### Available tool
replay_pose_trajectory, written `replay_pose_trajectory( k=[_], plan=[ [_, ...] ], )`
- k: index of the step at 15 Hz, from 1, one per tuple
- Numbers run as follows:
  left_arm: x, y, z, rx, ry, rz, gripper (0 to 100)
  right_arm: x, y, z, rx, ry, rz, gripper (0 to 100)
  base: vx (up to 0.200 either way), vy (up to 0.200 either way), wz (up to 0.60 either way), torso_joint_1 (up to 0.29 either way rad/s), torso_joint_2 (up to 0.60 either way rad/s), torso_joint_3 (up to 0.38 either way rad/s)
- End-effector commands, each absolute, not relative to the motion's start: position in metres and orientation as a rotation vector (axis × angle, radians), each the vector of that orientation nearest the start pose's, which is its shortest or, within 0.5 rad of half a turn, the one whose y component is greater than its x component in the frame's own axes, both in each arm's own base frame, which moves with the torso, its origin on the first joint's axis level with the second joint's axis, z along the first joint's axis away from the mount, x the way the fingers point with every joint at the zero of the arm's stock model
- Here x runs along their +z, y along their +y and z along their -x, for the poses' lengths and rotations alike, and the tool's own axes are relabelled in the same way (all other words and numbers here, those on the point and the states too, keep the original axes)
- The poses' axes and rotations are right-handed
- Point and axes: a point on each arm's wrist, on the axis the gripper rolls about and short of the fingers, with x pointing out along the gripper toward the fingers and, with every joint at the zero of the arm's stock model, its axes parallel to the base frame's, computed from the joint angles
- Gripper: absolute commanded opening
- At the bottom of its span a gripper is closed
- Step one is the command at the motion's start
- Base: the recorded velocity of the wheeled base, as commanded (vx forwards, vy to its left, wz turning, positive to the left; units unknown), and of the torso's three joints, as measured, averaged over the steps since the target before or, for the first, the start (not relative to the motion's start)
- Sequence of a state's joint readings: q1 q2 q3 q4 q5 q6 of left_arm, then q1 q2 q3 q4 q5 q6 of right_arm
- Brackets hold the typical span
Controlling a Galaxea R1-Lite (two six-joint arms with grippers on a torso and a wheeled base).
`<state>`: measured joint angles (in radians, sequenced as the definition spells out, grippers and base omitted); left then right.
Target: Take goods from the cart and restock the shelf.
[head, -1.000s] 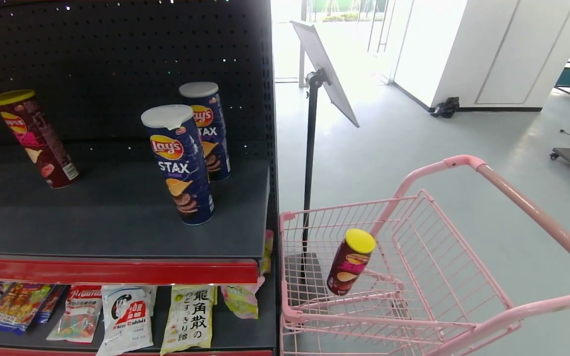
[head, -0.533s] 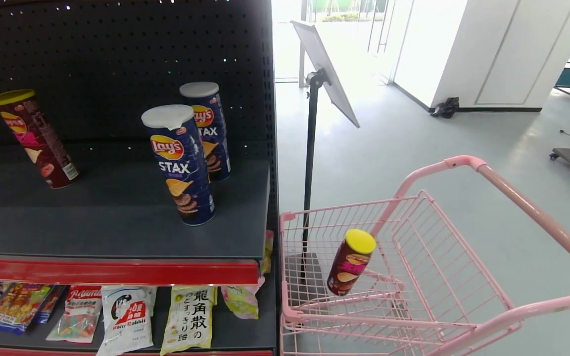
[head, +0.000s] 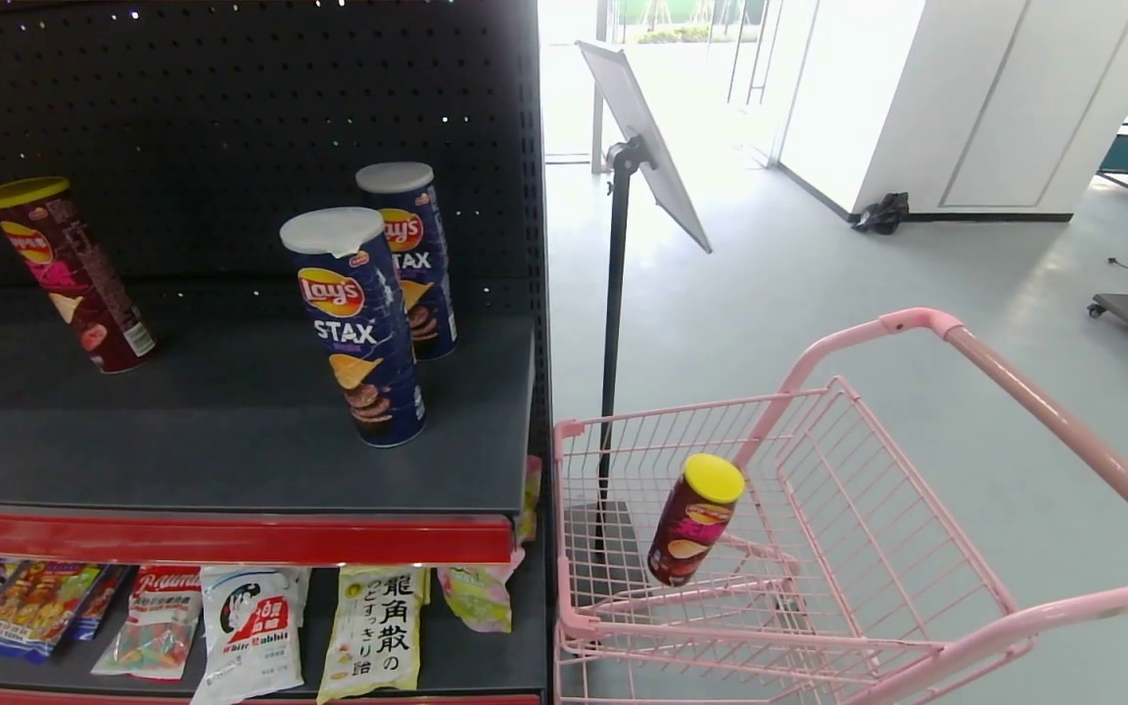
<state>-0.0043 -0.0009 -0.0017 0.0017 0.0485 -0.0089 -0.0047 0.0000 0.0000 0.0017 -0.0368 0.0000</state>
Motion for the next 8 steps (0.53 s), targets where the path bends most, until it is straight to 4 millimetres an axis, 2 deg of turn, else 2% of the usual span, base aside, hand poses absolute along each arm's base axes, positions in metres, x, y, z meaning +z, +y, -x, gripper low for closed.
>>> replay_pose_trajectory(
  k=[1, 4, 8],
  plan=[
    [0.0757, 0.0012, 0.0229, 0.044, 0.000, 0.009, 100, 0.0753, -0.0007, 0.0228, -0.041, 0.002, 0.000, 100, 0.000, 0.000, 0.00, 0.000, 0.00, 0.000],
    [0.0757, 0.0012, 0.0229, 0.044, 0.000, 0.009, 100, 0.0753, -0.0007, 0.0228, -0.040, 0.002, 0.000, 100, 0.000, 0.000, 0.00, 0.000, 0.00, 0.000],
    [0.0756, 0.0012, 0.0229, 0.044, 0.001, 0.009, 100, 0.0753, -0.0007, 0.0228, -0.040, 0.002, -0.002, 100, 0.000, 0.000, 0.00, -0.135, 0.33, 0.187]
  ],
)
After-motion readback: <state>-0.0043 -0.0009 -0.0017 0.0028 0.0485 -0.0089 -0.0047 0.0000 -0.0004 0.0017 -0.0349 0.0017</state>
